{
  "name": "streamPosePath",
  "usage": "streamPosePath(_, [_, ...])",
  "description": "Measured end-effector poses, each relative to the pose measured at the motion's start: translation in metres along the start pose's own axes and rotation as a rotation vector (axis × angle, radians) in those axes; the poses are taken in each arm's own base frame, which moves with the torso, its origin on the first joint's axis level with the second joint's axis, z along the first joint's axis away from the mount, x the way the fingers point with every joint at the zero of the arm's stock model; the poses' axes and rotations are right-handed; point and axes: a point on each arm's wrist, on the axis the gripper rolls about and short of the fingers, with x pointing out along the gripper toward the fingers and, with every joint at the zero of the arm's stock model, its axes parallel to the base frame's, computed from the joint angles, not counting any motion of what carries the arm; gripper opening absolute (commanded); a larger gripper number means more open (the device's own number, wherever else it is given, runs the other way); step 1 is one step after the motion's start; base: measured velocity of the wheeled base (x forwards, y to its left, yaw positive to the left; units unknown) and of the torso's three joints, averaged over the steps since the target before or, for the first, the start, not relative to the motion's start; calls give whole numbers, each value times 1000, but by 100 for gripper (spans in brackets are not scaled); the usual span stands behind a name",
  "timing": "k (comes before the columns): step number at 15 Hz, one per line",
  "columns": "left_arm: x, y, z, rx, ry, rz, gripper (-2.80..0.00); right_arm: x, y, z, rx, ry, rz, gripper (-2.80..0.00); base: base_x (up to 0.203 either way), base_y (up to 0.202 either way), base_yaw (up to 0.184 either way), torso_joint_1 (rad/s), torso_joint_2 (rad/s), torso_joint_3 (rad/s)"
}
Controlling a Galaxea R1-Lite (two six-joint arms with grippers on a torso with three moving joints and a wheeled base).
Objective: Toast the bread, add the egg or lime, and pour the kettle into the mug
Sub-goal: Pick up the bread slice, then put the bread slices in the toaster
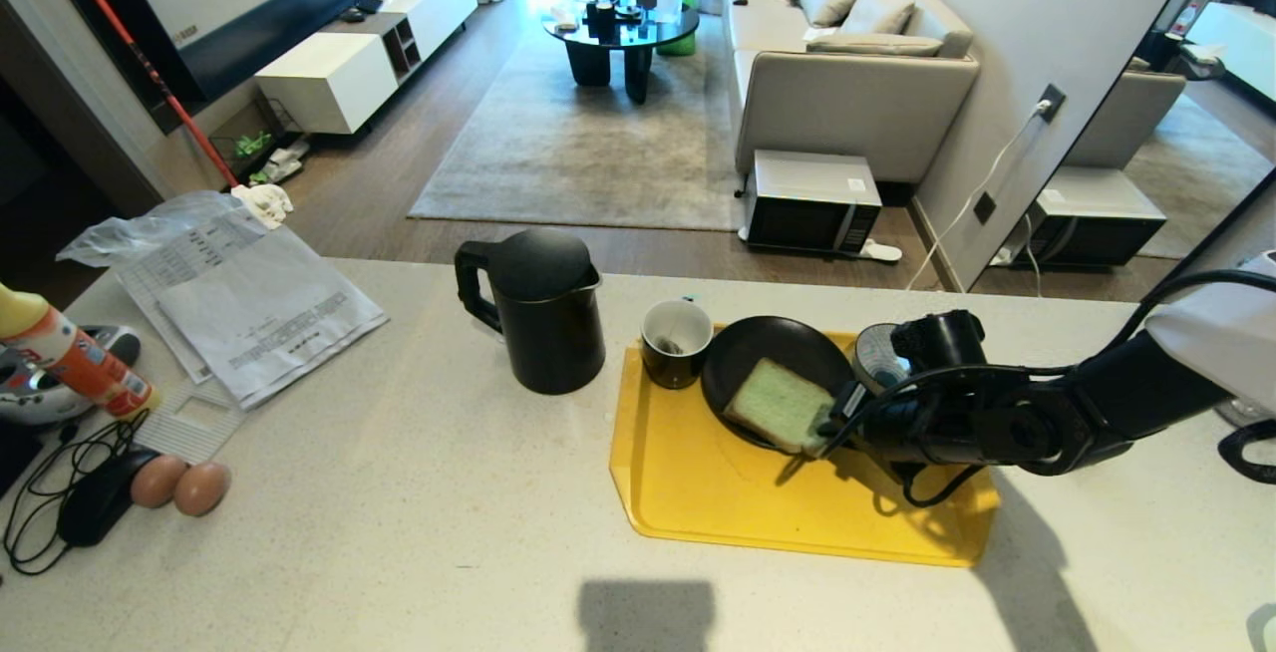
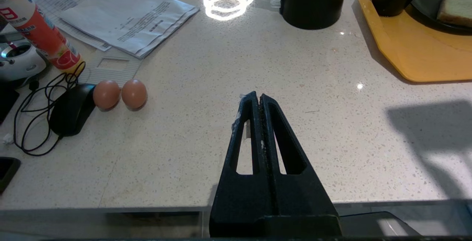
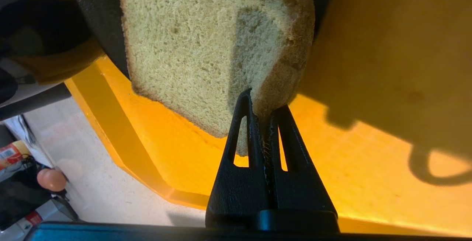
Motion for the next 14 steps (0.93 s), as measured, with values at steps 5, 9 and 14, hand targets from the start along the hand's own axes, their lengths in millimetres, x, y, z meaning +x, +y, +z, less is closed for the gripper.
streamPosePath(5, [0,0,0,-1,0,0,-280,-22,9,4,2,-9,16,-280,0,0,0,0,0,0])
streamPosePath(9, [0,0,0,0,0,0,-280,-62,24,4,-4,5,64,-280,0,0,0,0,0,0])
streamPosePath(14, [0,0,0,0,0,0,-280,-124,38,-6,-19,10,115,-280,0,0,0,0,0,0])
